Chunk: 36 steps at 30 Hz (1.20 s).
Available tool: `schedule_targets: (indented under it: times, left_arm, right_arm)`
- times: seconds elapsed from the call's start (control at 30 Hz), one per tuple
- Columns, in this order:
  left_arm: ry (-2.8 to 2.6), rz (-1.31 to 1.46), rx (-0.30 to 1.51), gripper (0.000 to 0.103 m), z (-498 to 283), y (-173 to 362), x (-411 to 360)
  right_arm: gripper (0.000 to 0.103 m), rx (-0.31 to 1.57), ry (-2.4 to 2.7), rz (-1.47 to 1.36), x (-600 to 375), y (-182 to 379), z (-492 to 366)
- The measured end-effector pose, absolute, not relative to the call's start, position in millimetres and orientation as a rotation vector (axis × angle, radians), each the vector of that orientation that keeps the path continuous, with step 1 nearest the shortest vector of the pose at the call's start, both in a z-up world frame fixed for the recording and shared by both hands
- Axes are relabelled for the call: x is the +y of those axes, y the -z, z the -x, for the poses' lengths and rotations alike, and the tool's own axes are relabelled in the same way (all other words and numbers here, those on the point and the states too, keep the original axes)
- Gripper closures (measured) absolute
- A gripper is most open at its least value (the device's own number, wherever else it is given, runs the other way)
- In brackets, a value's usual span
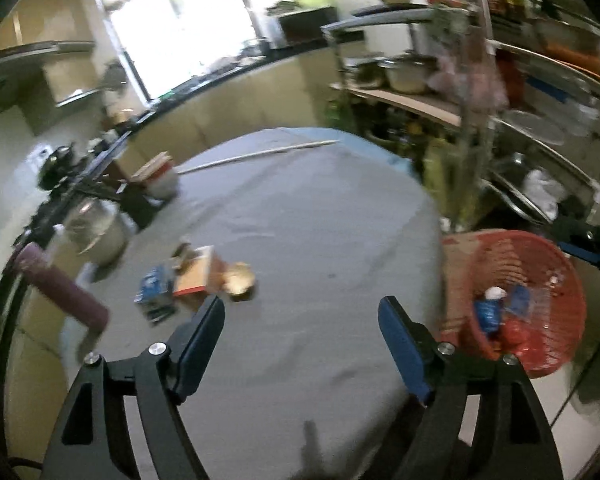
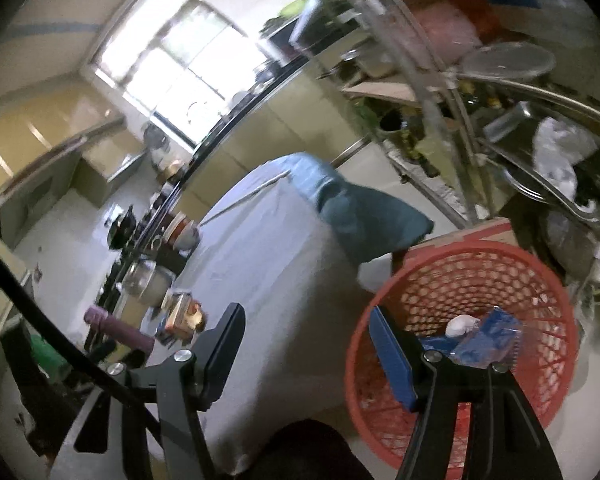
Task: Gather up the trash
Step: 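Open both tools to drop the red bag and tissue into the basket, then move both tools back over the remaining items on the table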
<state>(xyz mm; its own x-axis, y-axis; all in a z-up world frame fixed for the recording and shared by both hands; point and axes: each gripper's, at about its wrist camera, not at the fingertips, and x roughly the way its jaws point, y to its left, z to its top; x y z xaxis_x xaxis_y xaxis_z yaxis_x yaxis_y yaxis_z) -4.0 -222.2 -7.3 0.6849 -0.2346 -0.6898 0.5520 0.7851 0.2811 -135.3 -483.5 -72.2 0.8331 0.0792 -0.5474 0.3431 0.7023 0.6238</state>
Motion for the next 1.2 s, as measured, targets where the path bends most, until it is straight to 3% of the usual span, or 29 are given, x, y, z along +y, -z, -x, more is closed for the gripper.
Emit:
schedule_targets:
  times: [1.2]
  left_arm:
    - [0.194, -0.274, 0.68, 0.023, -26, 4, -60]
  right_arm:
    - [0.036, 0.654, 0.008, -0.413, -325, 15, 64]
